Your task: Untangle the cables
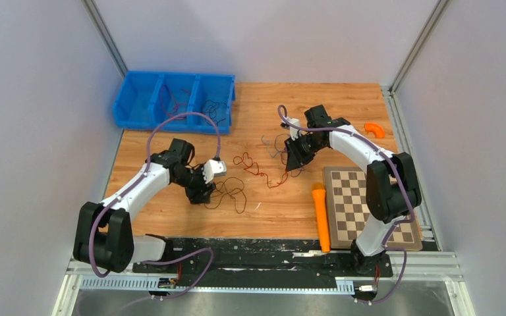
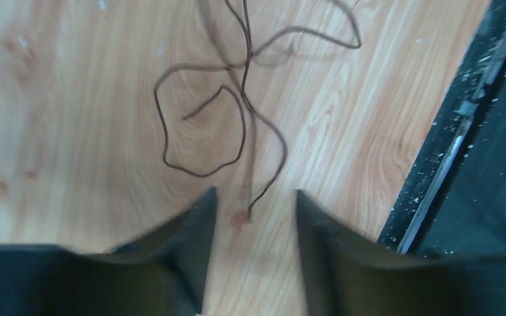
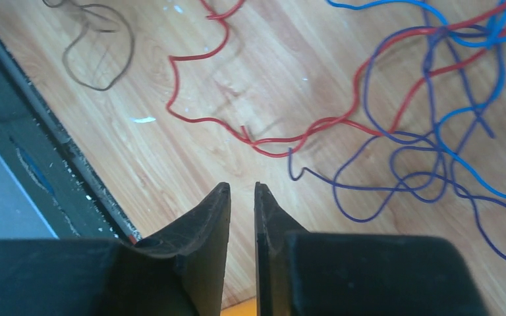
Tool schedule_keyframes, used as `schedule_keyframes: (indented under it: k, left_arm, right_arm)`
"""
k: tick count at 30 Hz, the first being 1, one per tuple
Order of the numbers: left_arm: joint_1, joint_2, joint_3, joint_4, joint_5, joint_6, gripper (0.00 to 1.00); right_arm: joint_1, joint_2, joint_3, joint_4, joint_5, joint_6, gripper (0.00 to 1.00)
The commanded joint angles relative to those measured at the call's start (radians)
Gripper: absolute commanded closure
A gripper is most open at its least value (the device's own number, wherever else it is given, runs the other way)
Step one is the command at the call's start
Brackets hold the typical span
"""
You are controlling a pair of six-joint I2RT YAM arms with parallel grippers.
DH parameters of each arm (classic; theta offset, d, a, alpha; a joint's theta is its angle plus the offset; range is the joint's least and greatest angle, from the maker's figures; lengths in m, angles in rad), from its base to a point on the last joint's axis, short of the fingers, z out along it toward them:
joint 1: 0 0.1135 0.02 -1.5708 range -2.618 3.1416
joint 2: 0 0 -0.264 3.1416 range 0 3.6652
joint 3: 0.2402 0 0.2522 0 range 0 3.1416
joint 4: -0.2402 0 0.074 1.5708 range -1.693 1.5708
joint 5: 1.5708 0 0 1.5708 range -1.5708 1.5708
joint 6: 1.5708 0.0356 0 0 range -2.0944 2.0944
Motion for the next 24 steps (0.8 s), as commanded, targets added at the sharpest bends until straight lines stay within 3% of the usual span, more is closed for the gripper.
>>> schedule_keyframes:
  k: [1,3,4,7,11,15,17,18,19,20,22,24]
  left_arm:
    - [-0.056,0.011,-0.066,0.13,-0.114,0.037,0.18]
    - [-0.082,-0.003,-0.096,0.195,-0.12,0.034,0.02]
    - [-0.104,-0.007,-0.105,0.218,-0.126,0.033,0.01]
    - [-0.15,0.0,-0.15,0.362,-0.173,0.027,0.0]
    - [-0.218,0.068,-0.188,0.549,-0.34,0.058,0.0]
    - [-0.253,0.223,-0.123,0.517,-0.352,0.105,0.02]
    - [-0.253,0.293,-0.058,0.454,-0.356,0.092,0.24]
    - [-0.253,0.311,-0.033,0.412,-0.363,0.08,0.47]
    - [-0.242,0.331,0.013,0.389,-0.364,0.058,0.58]
    - [-0.232,0.331,0.057,0.336,-0.351,0.048,0.78]
    - [-0.18,0.295,0.138,0.244,-0.27,0.009,0.98]
    - [-0.115,0.226,0.245,0.149,-0.163,-0.087,1.0]
  right_arm:
    - [0.006,-0.058,-0.005,-0.011,-0.084,0.01,0.79]
    - [0.006,-0.052,-0.004,-0.016,-0.099,0.016,0.73]
    - [0.005,-0.051,-0.003,-0.02,-0.107,0.019,0.69]
    - [0.005,-0.051,0.0,-0.022,-0.127,0.026,0.57]
    - [0.006,-0.056,0.004,-0.024,-0.127,0.028,0.41]
    - [0.006,-0.063,-0.001,-0.027,-0.106,0.024,0.36]
    - [0.005,-0.069,-0.004,-0.032,-0.097,0.02,0.35]
    - [0.003,-0.074,-0.006,-0.035,-0.094,0.015,0.35]
    - [0.002,-0.081,-0.007,-0.039,-0.091,0.01,0.35]
    - [0.001,-0.086,-0.008,-0.042,-0.089,0.005,0.35]
    - [-0.004,-0.097,-0.006,-0.046,-0.087,-0.002,0.35]
    - [-0.008,-0.105,-0.003,-0.048,-0.088,-0.006,0.35]
